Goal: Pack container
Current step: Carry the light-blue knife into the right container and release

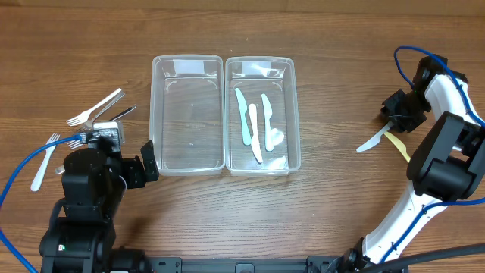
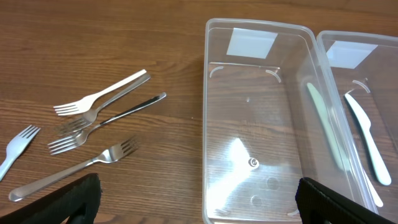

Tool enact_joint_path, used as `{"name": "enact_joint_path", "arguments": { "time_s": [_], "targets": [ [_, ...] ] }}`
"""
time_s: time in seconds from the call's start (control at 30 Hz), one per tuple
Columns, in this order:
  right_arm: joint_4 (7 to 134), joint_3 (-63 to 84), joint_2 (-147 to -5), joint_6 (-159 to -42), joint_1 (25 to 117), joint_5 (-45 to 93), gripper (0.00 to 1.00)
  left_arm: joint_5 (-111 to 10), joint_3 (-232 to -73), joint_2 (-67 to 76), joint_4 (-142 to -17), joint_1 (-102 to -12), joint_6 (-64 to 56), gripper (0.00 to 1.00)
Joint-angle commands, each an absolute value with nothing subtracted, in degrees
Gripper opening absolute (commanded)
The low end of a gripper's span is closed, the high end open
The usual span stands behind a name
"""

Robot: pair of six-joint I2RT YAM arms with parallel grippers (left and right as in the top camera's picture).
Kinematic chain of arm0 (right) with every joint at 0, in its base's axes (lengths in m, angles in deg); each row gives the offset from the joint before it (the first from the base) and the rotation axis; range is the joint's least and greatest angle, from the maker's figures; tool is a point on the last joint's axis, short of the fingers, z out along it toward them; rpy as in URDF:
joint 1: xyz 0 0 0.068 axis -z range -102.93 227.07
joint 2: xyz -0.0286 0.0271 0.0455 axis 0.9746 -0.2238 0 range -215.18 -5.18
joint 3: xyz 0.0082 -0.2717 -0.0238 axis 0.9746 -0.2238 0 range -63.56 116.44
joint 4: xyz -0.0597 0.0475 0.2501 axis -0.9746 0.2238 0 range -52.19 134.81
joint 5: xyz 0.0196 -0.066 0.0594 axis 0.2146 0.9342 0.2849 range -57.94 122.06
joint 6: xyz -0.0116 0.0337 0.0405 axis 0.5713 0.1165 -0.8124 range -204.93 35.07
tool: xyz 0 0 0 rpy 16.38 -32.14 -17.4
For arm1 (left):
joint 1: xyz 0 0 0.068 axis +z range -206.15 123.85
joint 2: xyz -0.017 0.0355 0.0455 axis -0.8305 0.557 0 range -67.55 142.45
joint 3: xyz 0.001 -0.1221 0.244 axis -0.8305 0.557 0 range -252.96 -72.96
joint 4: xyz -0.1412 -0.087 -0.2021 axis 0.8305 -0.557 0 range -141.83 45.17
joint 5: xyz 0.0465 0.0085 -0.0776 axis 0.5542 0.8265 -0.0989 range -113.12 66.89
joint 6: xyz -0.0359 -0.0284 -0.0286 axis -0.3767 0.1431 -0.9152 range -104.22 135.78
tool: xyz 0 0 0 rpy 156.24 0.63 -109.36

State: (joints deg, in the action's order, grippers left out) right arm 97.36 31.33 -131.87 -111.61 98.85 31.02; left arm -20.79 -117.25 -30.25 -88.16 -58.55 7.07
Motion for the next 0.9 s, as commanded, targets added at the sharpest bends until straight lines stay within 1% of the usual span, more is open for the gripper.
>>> {"name": "enact_joint_path", "arguments": {
  "time_s": [0.0, 0.07, 0.27, 0.33, 0.5, 0.53, 0.63, 0.7, 0.87],
  "targets": [
    [96.8, 30.0, -132.7, -111.5, 98.9, 30.0, 0.32, -21.3, -118.7, -30.4, -88.1, -58.8, 6.5, 1.00],
    [96.8, 30.0, -132.7, -111.5, 98.9, 30.0, 0.27, -21.3, -118.7, -30.4, -88.1, -58.8, 6.5, 1.00],
    [96.8, 30.0, -132.7, -111.5, 98.9, 30.0, 0.26, -21.3, -118.7, -30.4, -88.1, -58.8, 6.5, 1.00],
    [96.8, 30.0, -132.7, -111.5, 98.9, 30.0, 0.22, -21.3, -118.7, -30.4, -88.1, -58.8, 6.5, 1.00],
    [96.6, 30.0, -132.7, -111.5, 98.9, 30.0, 0.20, -21.3, -118.7, -30.4, -88.1, -58.8, 6.5, 1.00],
    [96.6, 30.0, -132.7, -111.5, 98.9, 30.0, 0.17, -21.3, -118.7, -30.4, -88.1, -58.8, 6.5, 1.00],
    [96.6, 30.0, -132.7, -111.5, 98.9, 30.0, 0.11, -21.3, -118.7, -30.4, -88.1, -58.8, 6.5, 1.00],
    [96.5, 30.0, -132.7, -111.5, 98.9, 30.0, 0.04, -21.3, -118.7, -30.4, -88.1, -58.8, 6.5, 1.00],
    [97.0, 31.3, -131.5, -111.5, 98.9, 30.0, 0.04, -21.2, -118.7, -30.4, -88.1, -58.8, 6.5, 1.00]
  ]
}}
